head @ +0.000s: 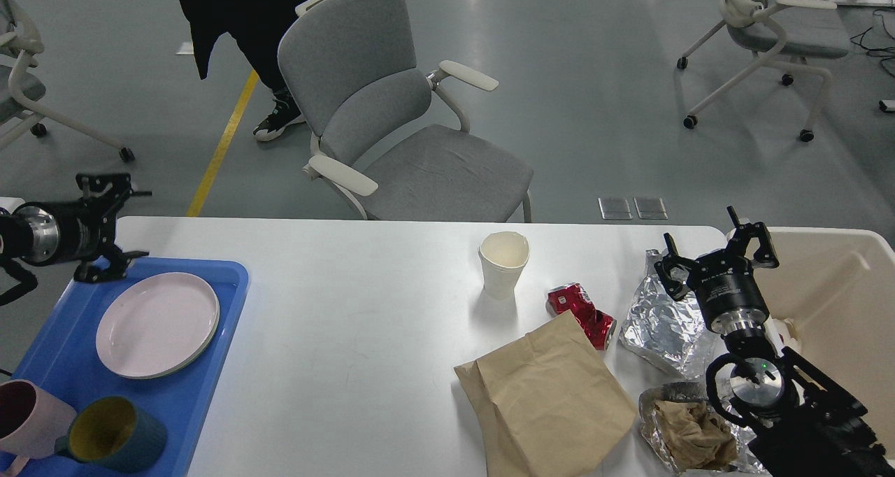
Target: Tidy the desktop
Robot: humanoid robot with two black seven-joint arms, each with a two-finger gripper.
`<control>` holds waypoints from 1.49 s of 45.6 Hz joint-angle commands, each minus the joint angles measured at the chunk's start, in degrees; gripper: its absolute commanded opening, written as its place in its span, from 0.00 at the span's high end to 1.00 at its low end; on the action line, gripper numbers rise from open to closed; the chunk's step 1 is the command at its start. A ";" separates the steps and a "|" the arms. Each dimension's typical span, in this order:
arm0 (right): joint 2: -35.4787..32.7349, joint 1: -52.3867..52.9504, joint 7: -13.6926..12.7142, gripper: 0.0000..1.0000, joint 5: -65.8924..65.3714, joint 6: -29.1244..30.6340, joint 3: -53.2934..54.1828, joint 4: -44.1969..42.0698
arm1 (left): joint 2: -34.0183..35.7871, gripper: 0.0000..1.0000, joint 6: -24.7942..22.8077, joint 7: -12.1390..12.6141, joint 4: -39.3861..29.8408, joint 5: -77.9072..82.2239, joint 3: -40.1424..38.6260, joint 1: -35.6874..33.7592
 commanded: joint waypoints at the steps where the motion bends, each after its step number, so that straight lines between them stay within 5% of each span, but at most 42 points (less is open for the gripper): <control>1: 0.00 0.02 0.01 0.00 0.00 -0.08 0.00 0.01 | -3.66 0.04 -0.21 -0.04 -0.04 -0.04 -28.41 7.48; 8: 0.00 0.02 0.01 0.00 0.00 0.00 0.00 0.01 | -12.45 0.04 -0.03 -0.56 0.57 0.05 -55.15 17.25; 13: 0.00 0.02 0.01 0.00 0.00 0.00 0.00 -0.08 | -17.81 0.04 -0.38 -2.40 -0.48 0.49 -60.09 20.07; 15: 0.00 0.02 0.01 0.00 0.00 -0.08 0.00 -0.08 | -19.66 0.04 -0.91 -5.99 -1.79 0.49 -61.15 20.77; 19: 0.00 0.02 0.01 0.00 0.00 -0.08 0.00 -0.08 | -23.18 0.04 -1.87 -16.98 -4.52 0.75 -64.31 26.29; 22: 0.00 0.02 0.01 0.00 0.00 -0.08 0.00 0.01 | -25.55 0.04 -1.96 -21.48 -9.60 2.06 -65.63 30.69; 31: 0.00 0.02 0.01 0.00 0.00 0.00 0.00 0.01 | -28.37 0.04 -2.84 -20.25 -18.24 9.19 -71.16 43.62; 68: 0.00 0.02 0.01 0.00 0.00 0.00 0.00 0.01 | -29.95 0.04 -7.50 -21.31 -15.25 8.49 -77.23 45.38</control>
